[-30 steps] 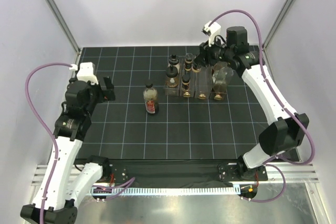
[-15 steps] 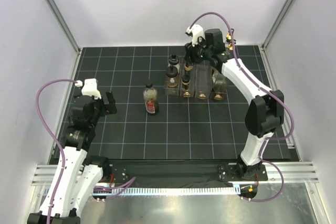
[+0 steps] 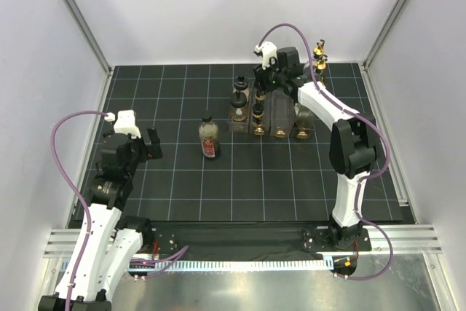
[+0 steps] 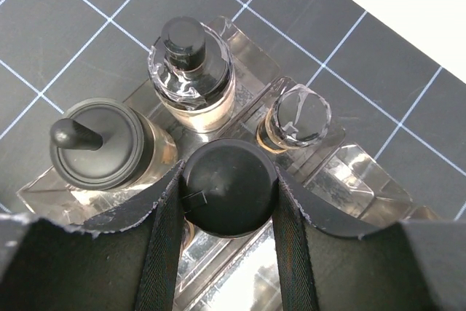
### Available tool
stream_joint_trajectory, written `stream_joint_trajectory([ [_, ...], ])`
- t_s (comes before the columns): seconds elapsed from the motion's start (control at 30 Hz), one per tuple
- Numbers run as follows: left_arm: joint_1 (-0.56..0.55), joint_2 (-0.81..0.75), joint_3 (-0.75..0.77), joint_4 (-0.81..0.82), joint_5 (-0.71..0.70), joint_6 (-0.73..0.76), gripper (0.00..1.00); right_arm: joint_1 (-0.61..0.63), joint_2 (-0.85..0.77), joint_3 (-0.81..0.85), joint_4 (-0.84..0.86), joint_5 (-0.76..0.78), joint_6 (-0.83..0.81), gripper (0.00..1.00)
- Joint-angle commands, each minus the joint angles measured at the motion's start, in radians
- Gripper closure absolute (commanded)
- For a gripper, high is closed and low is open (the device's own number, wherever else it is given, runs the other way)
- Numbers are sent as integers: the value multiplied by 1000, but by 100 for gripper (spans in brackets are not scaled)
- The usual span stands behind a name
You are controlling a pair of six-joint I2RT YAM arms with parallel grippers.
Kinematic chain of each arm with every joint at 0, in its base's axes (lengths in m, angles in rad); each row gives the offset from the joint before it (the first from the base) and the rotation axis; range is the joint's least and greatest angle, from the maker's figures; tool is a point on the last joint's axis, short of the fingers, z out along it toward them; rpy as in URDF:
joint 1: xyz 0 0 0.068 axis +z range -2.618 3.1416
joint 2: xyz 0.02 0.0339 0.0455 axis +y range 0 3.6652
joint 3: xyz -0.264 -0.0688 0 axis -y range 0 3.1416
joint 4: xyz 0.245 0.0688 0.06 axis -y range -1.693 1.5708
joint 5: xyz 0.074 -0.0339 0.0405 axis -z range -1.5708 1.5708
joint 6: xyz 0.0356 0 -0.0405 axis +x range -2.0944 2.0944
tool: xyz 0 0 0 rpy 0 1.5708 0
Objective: Organize the condiment bottles
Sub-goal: Place the bottle in the storage box.
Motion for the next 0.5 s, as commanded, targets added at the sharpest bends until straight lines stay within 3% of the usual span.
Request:
stream_joint_trajectory([
  [0.0, 6, -12, -6, 55, -9, 10, 0, 0, 9, -21, 99, 9, 16, 91],
  [0.47, 6, -4, -9, 58, 10, 8, 0, 2, 17, -147, 149, 6, 1, 70],
])
